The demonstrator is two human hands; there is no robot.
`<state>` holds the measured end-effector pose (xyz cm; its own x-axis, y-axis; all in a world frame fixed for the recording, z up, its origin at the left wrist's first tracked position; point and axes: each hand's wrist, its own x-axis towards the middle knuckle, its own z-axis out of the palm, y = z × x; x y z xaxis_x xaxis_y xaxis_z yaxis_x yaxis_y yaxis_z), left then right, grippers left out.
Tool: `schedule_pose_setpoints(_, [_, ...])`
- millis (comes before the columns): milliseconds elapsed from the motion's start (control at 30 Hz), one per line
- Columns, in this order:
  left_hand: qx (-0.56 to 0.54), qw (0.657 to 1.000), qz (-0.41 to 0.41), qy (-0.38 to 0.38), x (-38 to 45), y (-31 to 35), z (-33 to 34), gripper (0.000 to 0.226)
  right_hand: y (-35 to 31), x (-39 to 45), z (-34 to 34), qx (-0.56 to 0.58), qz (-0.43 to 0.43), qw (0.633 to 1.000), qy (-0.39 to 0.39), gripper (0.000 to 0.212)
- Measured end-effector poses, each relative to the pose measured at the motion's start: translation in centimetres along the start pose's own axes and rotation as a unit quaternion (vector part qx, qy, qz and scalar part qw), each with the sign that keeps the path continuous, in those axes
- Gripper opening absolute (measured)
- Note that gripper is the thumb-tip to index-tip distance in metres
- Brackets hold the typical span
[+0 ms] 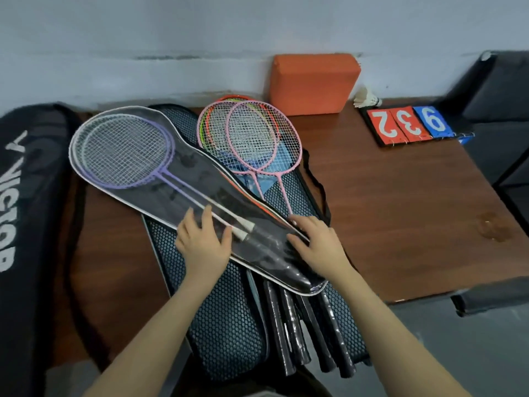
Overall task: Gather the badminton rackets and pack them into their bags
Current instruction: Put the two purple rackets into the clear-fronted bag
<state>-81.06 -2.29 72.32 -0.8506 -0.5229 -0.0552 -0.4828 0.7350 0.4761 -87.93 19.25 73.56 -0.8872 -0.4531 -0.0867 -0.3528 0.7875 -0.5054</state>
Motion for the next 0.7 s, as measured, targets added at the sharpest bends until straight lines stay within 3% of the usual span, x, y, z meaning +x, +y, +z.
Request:
schedule_pose_setpoints(200, [-0.022, 0.988, -0.139, -0.065, -1.2, -2.2, -0.6, 0.072, -3.3, 5.3, 2.0, -0.053, -0.032, 0.997, -0.038, 0.049])
schedule_pose_setpoints(400, [-0.236, 0.96, -0.135, -0.065, -1.4, -1.2, -0.9, 0.073, -4.6, 7.1, 2.2, -0.055, -0.072, 0.994, -0.061, 0.058])
schedule_pose_setpoints(600, [-0.254, 0.961, -0.093, -0.054, -2.8, -1.6, -0.7, 0.067, -4.0, 4.3, 1.7, 0.018, -0.116, 0.992, -0.039, 0.047])
schedule_pose_setpoints(700, [-0.256, 0.959, -0.117, -0.038, -3.2, -2.7, -0.6, 0.068, -4.2, 3.7, 2.7, 0.058, -0.105, 0.993, -0.013, 0.041])
